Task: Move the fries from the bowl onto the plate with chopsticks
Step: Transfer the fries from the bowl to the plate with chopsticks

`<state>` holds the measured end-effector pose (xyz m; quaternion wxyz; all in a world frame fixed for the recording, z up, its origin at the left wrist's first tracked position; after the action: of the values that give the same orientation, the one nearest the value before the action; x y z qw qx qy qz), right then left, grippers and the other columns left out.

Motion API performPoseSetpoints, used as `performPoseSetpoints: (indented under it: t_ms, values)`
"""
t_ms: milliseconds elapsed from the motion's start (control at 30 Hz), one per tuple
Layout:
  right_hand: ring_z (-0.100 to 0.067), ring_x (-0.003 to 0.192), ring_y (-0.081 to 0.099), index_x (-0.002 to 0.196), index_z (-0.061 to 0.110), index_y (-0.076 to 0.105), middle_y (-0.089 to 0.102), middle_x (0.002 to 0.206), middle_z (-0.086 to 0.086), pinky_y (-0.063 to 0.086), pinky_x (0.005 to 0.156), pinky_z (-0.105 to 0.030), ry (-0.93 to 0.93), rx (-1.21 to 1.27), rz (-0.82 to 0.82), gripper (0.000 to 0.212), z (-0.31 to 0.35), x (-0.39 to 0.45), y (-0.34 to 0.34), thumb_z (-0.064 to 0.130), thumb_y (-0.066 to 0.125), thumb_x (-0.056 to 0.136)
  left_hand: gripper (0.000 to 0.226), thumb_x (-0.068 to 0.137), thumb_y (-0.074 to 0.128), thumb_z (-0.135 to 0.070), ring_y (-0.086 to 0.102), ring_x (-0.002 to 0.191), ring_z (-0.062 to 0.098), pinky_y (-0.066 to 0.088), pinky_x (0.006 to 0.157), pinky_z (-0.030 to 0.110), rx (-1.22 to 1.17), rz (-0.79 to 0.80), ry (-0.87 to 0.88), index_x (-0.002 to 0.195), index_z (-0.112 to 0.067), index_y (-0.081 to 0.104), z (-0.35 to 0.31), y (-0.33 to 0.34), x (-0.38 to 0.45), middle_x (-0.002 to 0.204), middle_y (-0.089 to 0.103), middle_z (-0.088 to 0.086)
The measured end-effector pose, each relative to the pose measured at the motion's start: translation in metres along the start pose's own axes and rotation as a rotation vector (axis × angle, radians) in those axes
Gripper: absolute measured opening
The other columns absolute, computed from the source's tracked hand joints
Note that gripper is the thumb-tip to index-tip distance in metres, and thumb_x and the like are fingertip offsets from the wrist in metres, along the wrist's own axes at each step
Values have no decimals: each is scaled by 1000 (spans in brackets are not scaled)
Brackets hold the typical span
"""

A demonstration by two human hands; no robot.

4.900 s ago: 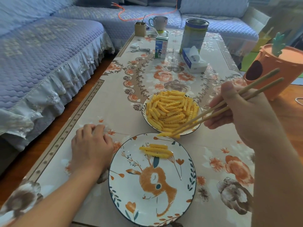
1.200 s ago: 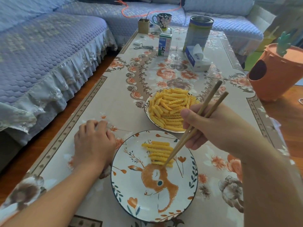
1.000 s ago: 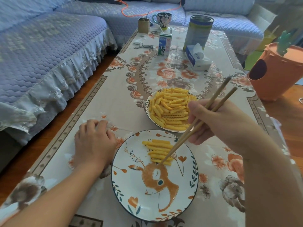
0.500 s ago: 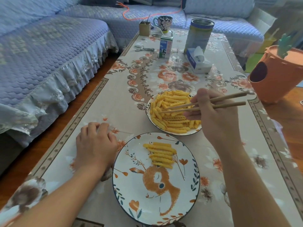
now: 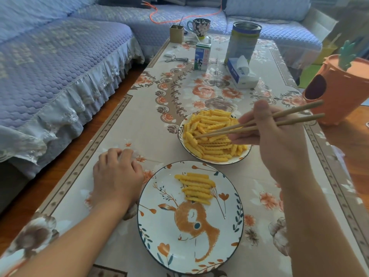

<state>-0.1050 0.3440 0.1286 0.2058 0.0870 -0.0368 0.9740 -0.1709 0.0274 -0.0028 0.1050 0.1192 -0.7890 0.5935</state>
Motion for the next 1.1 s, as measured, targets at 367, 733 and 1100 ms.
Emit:
performPoseSetpoints:
  t_ms: [367, 733, 1100]
  values:
    - [-27, 61, 76, 86, 5, 70, 73, 70, -16, 63, 56, -33, -24, -45, -6, 47, 0, -1, 1, 49, 53, 93, 32, 91, 58, -18, 50, 113, 36, 43, 95, 53, 3, 8, -2, 121, -15, 68, 0, 1, 0, 121, 59, 15]
    - [-24, 66, 75, 91, 7, 75, 75, 74, -11, 64, 63, -34, 48, -100, 172, 34, -36, -12, 55, 33, 55, 101, 40, 83, 47, -24, 54, 103, 40, 48, 86, 51, -2, -53, 23, 112, -11, 71, -3, -4, 0, 112, 62, 17]
    - [-25, 76, 77, 94, 5, 73, 74, 85, -19, 65, 71, -39, 80, -85, 254, 42, -58, -12, 77, 41, 53, 95, 27, 90, 59, -19, 51, 109, 34, 44, 91, 50, 22, 11, 20, 116, -14, 67, -1, 0, -1, 117, 59, 14]
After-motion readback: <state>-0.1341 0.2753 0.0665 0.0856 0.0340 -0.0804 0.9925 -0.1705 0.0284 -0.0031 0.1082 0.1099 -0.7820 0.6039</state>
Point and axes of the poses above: each hand's wrist, its own x-axis towards the middle knuckle, its own y-axis out of the palm, z = x × y, the point moved 9 cm from there along x, towards the middle knuckle
